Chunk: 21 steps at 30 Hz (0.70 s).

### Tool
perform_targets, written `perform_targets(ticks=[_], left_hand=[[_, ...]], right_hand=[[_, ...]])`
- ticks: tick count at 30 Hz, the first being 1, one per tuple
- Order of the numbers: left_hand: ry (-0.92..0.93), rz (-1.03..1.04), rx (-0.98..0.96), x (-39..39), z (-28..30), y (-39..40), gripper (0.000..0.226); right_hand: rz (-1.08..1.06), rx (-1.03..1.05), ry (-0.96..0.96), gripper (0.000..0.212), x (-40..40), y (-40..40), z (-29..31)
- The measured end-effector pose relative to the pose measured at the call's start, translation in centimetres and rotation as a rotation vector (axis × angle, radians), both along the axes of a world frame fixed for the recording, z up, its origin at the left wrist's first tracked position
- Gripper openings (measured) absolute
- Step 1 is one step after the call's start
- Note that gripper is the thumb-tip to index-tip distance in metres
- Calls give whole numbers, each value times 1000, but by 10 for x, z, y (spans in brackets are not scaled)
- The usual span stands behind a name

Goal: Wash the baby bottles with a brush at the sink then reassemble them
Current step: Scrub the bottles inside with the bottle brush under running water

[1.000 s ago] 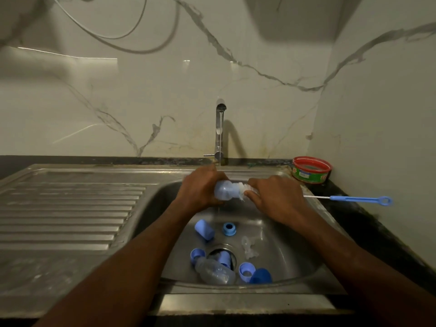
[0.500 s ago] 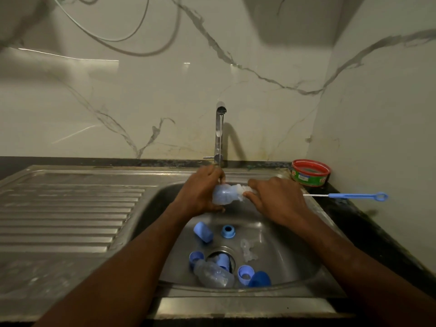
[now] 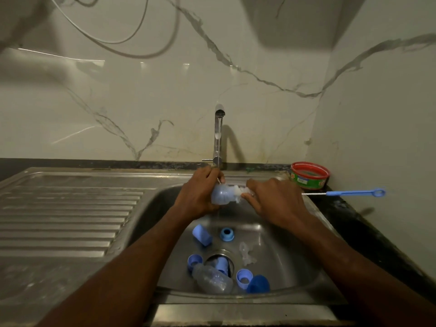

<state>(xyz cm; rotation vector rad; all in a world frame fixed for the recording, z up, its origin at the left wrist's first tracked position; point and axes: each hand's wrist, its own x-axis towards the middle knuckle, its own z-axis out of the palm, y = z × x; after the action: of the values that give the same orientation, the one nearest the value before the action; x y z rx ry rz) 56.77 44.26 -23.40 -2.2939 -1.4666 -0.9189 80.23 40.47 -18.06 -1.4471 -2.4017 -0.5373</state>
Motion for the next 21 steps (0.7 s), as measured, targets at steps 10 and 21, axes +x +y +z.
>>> perform_targets(ticks=[10, 21], left_hand=[[-6, -105, -230, 3, -6, 0, 70], [-36, -100, -217, 6, -12, 4, 88]], right_hand=[[-61, -17, 8, 41, 4, 12, -4], [-99, -21, 44, 37, 2, 15, -2]])
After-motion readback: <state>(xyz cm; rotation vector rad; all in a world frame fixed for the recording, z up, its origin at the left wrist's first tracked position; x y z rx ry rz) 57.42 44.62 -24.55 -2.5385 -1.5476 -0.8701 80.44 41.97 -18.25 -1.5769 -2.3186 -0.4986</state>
